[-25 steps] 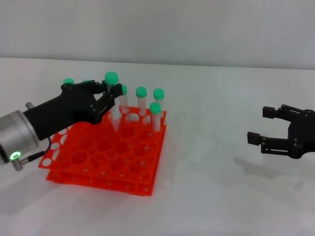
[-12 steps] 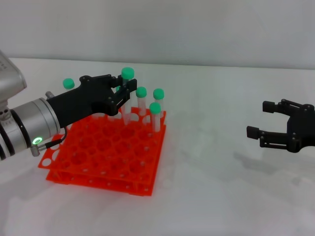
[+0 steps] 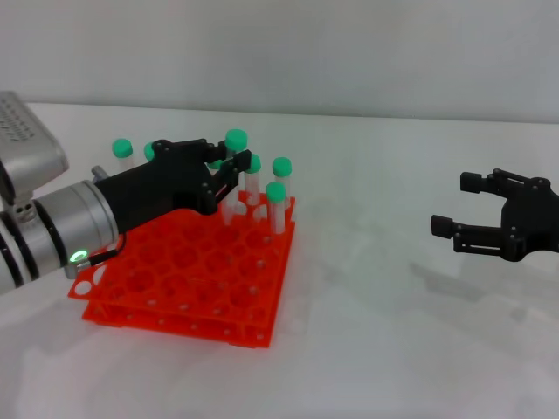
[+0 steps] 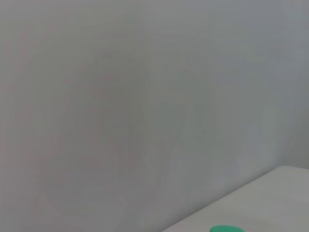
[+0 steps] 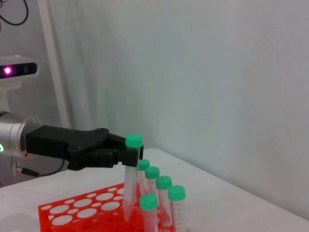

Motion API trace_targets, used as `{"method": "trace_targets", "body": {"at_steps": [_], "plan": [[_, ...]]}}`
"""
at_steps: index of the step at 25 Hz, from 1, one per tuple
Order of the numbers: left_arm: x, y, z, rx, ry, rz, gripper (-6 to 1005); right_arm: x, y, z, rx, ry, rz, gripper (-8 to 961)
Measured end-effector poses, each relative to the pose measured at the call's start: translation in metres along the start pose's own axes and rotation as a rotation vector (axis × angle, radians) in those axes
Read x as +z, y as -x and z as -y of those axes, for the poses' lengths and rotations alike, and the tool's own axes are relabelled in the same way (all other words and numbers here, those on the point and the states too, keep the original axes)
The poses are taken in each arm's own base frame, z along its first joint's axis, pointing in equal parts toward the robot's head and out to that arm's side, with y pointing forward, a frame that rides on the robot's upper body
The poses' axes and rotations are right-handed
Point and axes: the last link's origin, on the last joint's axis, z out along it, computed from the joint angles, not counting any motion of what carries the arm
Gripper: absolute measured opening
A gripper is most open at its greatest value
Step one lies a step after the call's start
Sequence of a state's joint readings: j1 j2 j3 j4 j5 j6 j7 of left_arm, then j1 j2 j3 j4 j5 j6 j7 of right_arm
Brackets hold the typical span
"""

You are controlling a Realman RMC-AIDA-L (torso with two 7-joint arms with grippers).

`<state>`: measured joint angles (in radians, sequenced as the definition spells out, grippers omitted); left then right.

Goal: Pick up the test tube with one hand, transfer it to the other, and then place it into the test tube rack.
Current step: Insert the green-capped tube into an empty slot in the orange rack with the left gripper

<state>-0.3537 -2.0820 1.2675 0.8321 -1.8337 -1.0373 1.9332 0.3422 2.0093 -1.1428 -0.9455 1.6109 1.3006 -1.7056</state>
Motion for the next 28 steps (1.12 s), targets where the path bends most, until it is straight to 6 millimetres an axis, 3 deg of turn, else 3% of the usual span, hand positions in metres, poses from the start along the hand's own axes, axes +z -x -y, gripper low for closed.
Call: {"method": "trace_targets", "body": {"at_steps": [11, 28], "plan": [[0.025, -0.002, -0.004, 0.014, 0.052, 0.011, 314, 0.01, 0.001, 0.003, 0.012, -0.001, 0.003, 876], [0.025, 0.003, -0.002, 0.02, 0.032, 0.028, 331, 0.013, 0.007, 0.009, 0.004, -0.024, 0.011, 876]]}}
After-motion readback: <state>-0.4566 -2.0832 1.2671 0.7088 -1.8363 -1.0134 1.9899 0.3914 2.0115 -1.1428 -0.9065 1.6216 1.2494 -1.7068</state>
